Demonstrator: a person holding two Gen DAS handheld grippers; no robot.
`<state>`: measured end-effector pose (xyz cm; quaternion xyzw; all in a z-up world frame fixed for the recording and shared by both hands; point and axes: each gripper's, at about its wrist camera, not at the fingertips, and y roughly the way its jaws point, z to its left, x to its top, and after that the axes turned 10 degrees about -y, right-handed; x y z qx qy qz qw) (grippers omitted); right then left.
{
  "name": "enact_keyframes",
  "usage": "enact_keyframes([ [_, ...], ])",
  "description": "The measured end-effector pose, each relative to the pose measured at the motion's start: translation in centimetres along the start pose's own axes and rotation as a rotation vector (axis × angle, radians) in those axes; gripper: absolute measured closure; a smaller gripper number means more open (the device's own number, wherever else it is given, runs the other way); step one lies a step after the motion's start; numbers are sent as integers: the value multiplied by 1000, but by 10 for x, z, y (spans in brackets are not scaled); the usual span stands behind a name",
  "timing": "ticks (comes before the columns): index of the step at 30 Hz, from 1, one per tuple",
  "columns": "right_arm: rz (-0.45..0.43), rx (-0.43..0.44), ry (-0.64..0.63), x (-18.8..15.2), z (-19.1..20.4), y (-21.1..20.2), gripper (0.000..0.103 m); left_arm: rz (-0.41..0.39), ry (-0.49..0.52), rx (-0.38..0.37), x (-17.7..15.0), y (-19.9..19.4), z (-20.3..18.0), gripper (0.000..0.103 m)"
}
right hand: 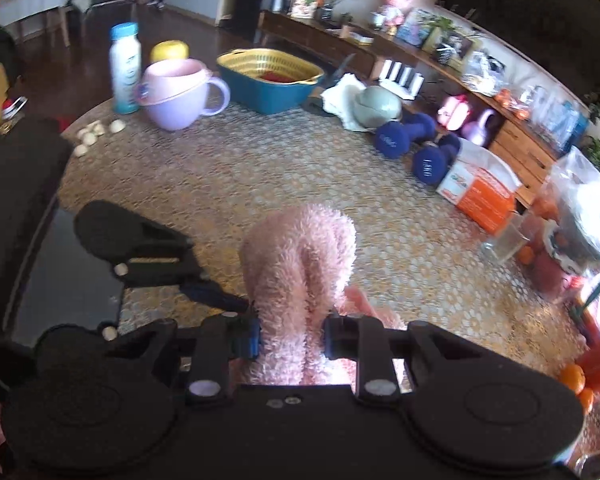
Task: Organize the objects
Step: 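Wipe the cup's outer wall with the towel in the right tool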
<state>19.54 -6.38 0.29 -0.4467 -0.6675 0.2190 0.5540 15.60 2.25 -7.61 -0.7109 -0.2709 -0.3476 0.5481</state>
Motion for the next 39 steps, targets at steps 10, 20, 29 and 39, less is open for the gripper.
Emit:
enact_keyframes([
  [10, 47, 44, -19, 0, 3, 19, 78, 1, 4, -2, 1, 1, 2, 49],
  [20, 47, -82, 109, -16, -38, 17, 78, 0, -1, -4, 0, -2, 1, 49],
  [29, 28, -128, 202, -32, -49, 15, 77, -1, -15, -14, -1, -3, 3, 49],
  [39, 11, -157, 293, -49, -49, 10, 77, -30, -146, 19, -1, -15, 19, 33],
])
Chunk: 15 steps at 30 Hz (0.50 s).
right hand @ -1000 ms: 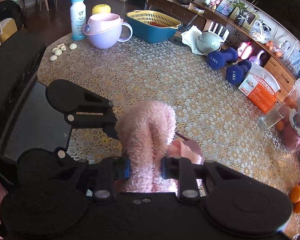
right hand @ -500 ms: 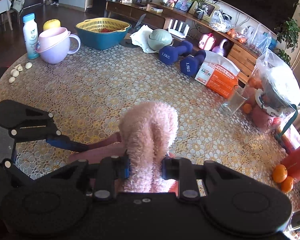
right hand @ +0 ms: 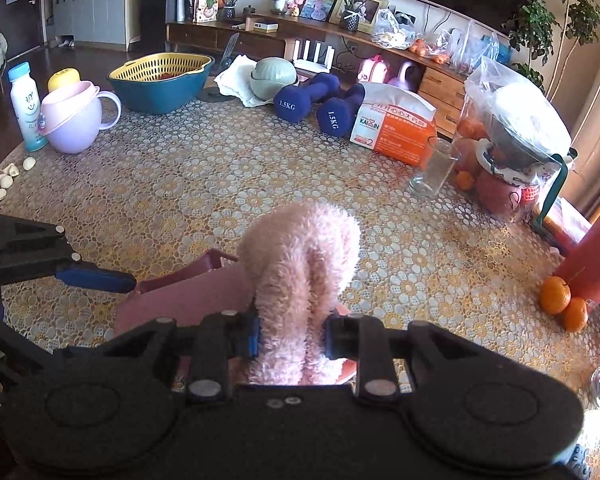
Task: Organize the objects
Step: 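Rotate the cup with the left tool while the right tool wipes it with the towel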
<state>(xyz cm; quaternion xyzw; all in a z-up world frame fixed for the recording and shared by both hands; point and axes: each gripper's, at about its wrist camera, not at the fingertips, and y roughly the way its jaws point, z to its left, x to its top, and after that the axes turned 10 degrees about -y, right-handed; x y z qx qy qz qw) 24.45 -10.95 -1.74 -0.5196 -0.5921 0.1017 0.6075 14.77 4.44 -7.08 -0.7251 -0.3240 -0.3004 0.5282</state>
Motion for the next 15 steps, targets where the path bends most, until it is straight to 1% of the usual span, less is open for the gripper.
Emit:
enact_keyframes([
  [1, -1, -8, -8, 0, 2, 0, 77, 8, -33, -3, 0, 0, 4, 30],
  [6, -7, -11, 5, -2, 1, -1, 77, 75, -139, -85, 6, 11, 17, 30],
  [7, -7, -12, 11, -3, 0, -1, 77, 90, -157, -85, 7, 15, 18, 28],
  [10, -7, -17, 22, -8, -1, -1, 77, 135, -208, -94, 5, 26, 24, 28],
  [12, -5, -18, 31, -10, -2, -1, 77, 141, -231, -97, 4, 29, 27, 27],
  [15, 16, -30, 26, -14, -3, 1, 78, 132, -219, -82, 2, 29, 24, 27],
])
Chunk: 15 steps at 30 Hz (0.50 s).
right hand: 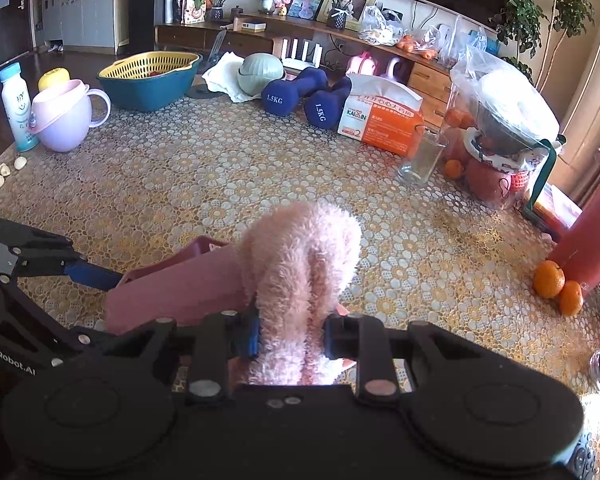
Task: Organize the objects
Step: 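Rotate the cup with the left tool while the right tool wipes it with the towel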
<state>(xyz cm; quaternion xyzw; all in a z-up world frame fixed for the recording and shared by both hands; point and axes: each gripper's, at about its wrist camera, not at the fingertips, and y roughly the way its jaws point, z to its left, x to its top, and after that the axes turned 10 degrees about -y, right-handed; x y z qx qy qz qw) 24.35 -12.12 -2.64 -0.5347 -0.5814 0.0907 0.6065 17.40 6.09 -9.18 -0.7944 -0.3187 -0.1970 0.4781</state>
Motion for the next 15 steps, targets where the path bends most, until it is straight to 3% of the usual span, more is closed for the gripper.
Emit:
enact_keyframes([
  [4, -8, -28, -20, -1, -1, -9, 78, -16, 26, 1, -2, -2, -6, 41],
  [9, -88, 56, -126, 20, 23, -34, 78, -53, 122, 55, -8, -6, -22, 42],
  [15, -54, 161, -303, 36, 73, -19, 78, -93, 207, 100, -13, -11, -35, 42],
])
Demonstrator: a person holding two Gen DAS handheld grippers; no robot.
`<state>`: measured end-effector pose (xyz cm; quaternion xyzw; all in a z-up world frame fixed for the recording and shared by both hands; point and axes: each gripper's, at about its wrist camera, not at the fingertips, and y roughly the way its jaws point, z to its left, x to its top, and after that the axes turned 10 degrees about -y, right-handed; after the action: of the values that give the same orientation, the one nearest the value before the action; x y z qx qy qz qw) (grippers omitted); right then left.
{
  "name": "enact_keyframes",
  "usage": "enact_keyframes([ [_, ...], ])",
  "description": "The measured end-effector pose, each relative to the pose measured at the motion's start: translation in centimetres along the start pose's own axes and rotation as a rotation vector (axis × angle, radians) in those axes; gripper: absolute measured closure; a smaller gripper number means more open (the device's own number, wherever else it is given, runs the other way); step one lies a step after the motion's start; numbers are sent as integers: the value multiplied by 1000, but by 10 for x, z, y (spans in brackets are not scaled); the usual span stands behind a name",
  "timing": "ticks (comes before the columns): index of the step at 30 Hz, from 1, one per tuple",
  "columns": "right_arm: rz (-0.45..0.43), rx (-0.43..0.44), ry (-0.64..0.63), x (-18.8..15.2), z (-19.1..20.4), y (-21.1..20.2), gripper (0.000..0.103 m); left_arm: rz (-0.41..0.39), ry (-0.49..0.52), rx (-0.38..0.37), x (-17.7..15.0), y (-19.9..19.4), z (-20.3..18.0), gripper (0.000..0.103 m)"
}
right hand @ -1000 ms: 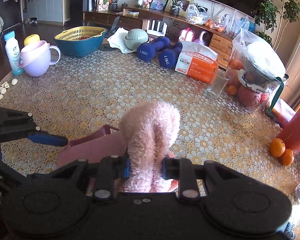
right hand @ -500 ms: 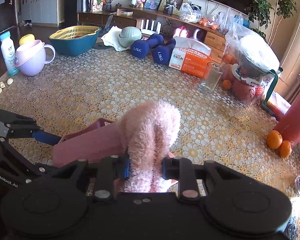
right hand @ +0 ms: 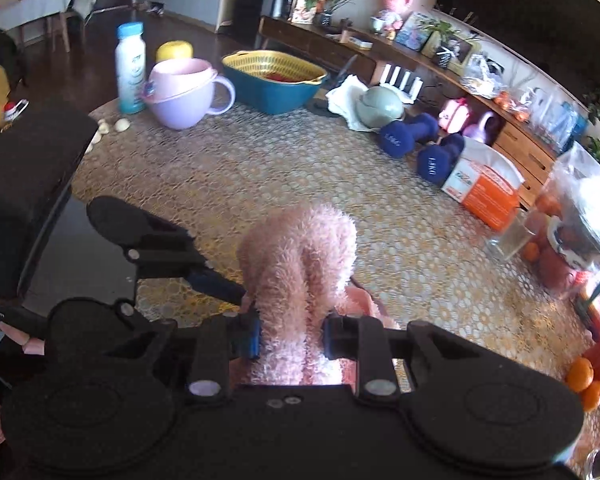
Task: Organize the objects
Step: 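Rotate the cup with the left tool while the right tool wipes it with the towel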
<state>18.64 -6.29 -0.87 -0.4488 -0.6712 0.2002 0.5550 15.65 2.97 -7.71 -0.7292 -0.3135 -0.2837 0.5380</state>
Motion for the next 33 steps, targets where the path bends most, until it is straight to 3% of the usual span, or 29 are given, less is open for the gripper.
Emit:
enact_keyframes([
  [8, 17, -34, 24, -4, -9, 5, 78, -20, 39, -2, 1, -3, -8, 45],
  [18, 7, -116, 213, -34, -52, 2, 76, -16, 8, -55, 8, -4, -3, 45],
  [21, -14, -116, 271, -43, -57, 0, 76, -4, -37, -82, 11, -4, 2, 45],
  [23, -17, -123, 287, -45, -59, 0, 76, 12, -93, -98, 14, -2, 8, 30],
  [26, -31, -125, 320, -50, -61, 0, 76, 35, -176, -126, 16, 2, 16, 24],
  [33, -43, -134, 381, -58, -64, -1, 76, 111, -314, -202, 18, 18, 32, 25],
])
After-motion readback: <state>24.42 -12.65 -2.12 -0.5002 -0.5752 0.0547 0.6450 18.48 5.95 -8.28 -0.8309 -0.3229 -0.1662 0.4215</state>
